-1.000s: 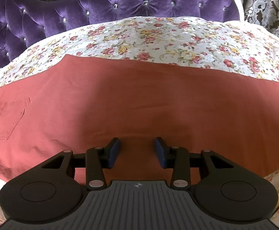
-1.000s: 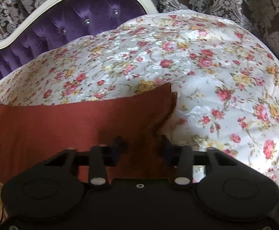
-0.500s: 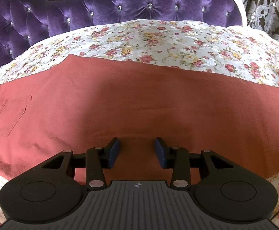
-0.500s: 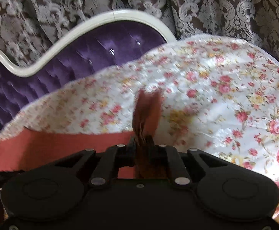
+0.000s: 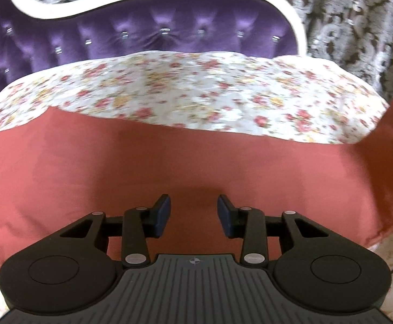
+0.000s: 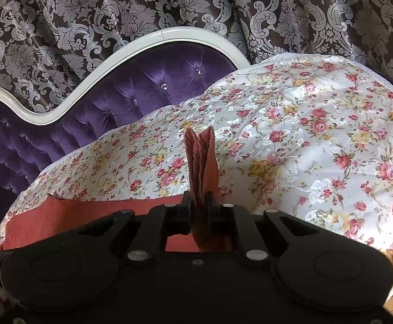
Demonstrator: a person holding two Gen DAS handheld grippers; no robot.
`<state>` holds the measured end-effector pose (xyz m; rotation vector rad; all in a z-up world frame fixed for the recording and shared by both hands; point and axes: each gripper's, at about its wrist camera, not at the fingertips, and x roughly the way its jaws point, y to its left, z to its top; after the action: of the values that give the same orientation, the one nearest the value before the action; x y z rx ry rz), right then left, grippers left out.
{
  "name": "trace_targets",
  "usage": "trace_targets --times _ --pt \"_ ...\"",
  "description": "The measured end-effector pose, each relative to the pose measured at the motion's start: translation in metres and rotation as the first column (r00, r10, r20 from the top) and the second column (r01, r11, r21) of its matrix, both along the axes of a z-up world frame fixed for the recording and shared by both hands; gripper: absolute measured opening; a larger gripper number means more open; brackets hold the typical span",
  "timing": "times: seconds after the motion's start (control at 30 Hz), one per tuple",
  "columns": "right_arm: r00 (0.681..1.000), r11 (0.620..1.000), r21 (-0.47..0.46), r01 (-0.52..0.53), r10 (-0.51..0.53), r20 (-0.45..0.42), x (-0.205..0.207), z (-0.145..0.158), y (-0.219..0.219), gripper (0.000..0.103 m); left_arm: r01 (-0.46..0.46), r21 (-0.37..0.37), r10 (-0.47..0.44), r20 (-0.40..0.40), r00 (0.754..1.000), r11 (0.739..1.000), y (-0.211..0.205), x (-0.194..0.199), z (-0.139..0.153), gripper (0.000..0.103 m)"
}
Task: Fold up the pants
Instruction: 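Grasp the trouser hem corner with the right gripper and lift it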
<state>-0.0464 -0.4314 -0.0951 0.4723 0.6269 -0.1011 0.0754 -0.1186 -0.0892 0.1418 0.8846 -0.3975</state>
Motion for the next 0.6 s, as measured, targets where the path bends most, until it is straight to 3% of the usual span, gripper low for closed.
trace_targets --times 0.13,0.23,0.3,0.4,0.6 --pt "1.000 0.999 0.033 0.002 -0.002 -0.001 0.003 0.008 0.007 0.018 0.046 0.033 -0.045 -0.049 0.998 0.998 -0.016 0.001 -0.020 0.038" --pt "1.000 0.998 0.065 -0.017 0.016 0.019 0.007 0.019 0.022 0.018 0.077 0.080 -0.077 -0.004 0.997 0.994 -0.024 -0.003 -0.024 0.038" --pt "0.998 0.995 0.086 -0.044 0.041 0.037 0.011 0.027 0.037 0.018 0.082 0.055 -0.081 -0.016 0.997 0.995 -0.019 -0.001 -0.023 0.038" --pt "0.993 0.989 0.096 -0.109 0.104 0.063 0.023 0.039 0.068 0.018 0.040 0.004 -0.040 -0.022 0.999 0.999 0.001 0.004 -0.015 0.037" --pt "0.969 0.960 0.143 -0.242 0.231 0.092 0.061 0.049 0.140 0.018 -0.094 -0.011 0.094 0.003 0.996 0.996 0.070 0.015 -0.002 0.037"
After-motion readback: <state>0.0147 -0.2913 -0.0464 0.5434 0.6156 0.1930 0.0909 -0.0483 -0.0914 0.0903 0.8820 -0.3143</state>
